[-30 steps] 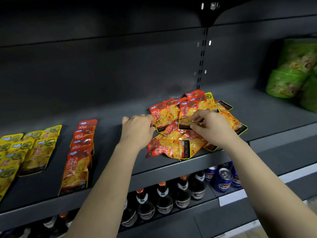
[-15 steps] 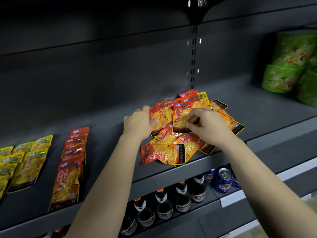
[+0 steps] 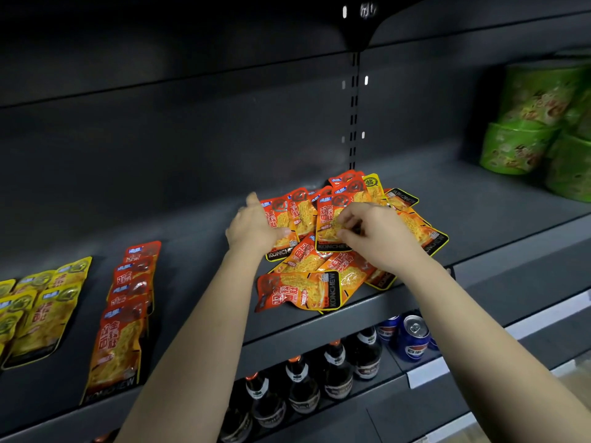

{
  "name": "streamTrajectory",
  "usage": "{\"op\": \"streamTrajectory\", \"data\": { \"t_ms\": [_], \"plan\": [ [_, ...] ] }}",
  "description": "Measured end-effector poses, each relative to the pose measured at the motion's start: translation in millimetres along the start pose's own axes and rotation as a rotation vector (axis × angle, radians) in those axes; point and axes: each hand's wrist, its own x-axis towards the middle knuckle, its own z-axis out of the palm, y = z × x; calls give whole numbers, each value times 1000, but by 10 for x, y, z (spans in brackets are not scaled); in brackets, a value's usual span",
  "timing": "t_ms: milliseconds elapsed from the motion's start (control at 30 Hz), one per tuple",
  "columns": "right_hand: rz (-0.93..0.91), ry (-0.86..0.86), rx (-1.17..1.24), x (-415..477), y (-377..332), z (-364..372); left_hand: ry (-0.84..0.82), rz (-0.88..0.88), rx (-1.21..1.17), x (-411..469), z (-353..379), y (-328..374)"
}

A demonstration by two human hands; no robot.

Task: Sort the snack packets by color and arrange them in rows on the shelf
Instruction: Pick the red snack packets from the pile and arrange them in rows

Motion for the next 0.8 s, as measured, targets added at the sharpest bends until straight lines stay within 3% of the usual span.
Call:
{"op": "streamTrajectory", "data": {
  "t_ms": [167,367,600,800],
  "plan": [
    [9,-16,30,2,-23,-12,150,25,-119,-44,-86,-8],
    [53,-29,319,36,-121,-36,136,174,-431,-189,-244,49],
    [28,-21,657,88,-275,-46,48,312,-733,-447,-347,321],
    [44,9,851,62,-310,-116,-114,375,-773,-521,-407,417]
  ]
}}
